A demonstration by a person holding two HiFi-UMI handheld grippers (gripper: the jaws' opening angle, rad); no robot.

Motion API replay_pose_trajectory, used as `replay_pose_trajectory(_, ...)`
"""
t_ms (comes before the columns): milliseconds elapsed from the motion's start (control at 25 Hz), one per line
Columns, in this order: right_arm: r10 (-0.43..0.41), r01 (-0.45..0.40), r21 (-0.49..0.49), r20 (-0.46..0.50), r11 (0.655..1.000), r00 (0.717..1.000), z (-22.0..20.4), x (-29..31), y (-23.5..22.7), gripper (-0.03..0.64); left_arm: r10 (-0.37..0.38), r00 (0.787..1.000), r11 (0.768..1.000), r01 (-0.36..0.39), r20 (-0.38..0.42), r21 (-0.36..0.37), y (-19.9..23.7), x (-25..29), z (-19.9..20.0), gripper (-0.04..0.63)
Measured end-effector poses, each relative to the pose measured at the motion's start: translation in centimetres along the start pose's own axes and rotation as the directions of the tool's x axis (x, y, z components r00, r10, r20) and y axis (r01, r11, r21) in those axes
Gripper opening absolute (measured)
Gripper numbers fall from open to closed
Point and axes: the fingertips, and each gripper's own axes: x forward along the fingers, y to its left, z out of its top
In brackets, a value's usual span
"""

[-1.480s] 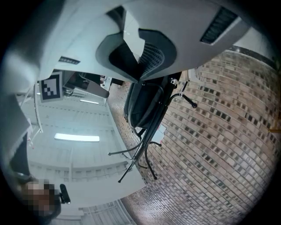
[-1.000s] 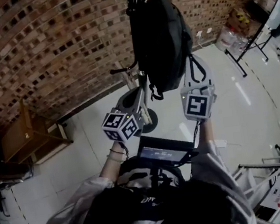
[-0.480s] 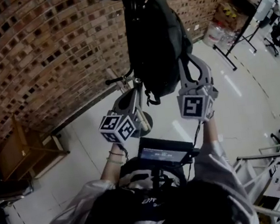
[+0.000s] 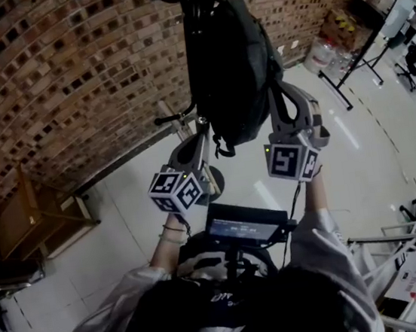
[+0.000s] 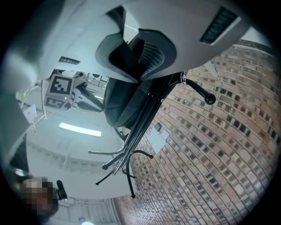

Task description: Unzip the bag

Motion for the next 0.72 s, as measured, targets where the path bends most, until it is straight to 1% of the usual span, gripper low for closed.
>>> replay_pose_trajectory(80,-0.009,0.009,0.010,0.016,1.000,1.000,0.2,-0.3,-0.2,0.038,0.008,1.000,1.000,-0.008,-0.003,-0.001,0.1,-0.1,-0.2,0.008)
replay_pose_trajectory(240,-0.043,0.046,-0.035,0.061,0.998,0.997,1.1,-0.9,-1.3,0.035,0.016,1.000,1.000,-0.016,0.000,-0.001,-0.2,-0.1,-0.3,0.008)
replay_pose_trajectory(360,-0.056,0.058,-0.025,0.096,0.998,0.994,1.7,-1.0,-2.1,0.021,0.017,1.000,1.000,-0.017,-0.001,-0.001,-0.5,0.0,-0.4,0.008)
replay_pose_trajectory(480,-0.035,0.037,-0.020,0.109,0.999,0.993,1.8,-0.9,-2.6,0.023,0.019,1.000,1.000,-0.019,-0.005,-0.003,-0.7,0.1,-0.7,0.008)
replay_pose_trajectory(560,0.015,-0.010,-0.041,0.127,0.999,0.992,1.8,-0.9,-2.3,0.023,0.020,1.000,1.000,-0.020,-0.008,-0.001,-0.6,0.0,-0.9,0.008)
replay_pose_trajectory(640,0.077,-0.067,-0.082,0.128,0.994,0.989,1.6,-0.8,-1.4,0.023,0.023,1.000,1.000,-0.023,-0.006,-0.004,-0.5,0.1,-0.8,0.008)
replay_pose_trajectory(680,0.084,-0.072,-0.100,0.120,0.992,0.989,1.3,-0.6,-1.1,0.023,0.025,1.000,1.000,-0.025,-0.004,-0.006,-0.5,0.1,-0.8,0.008)
replay_pose_trajectory(720,0.069,-0.057,-0.114,0.112,0.992,0.991,1.0,-0.4,-1.1,0.024,0.027,1.000,1.000,-0.027,-0.003,-0.007,-0.4,0.1,-0.8,0.008)
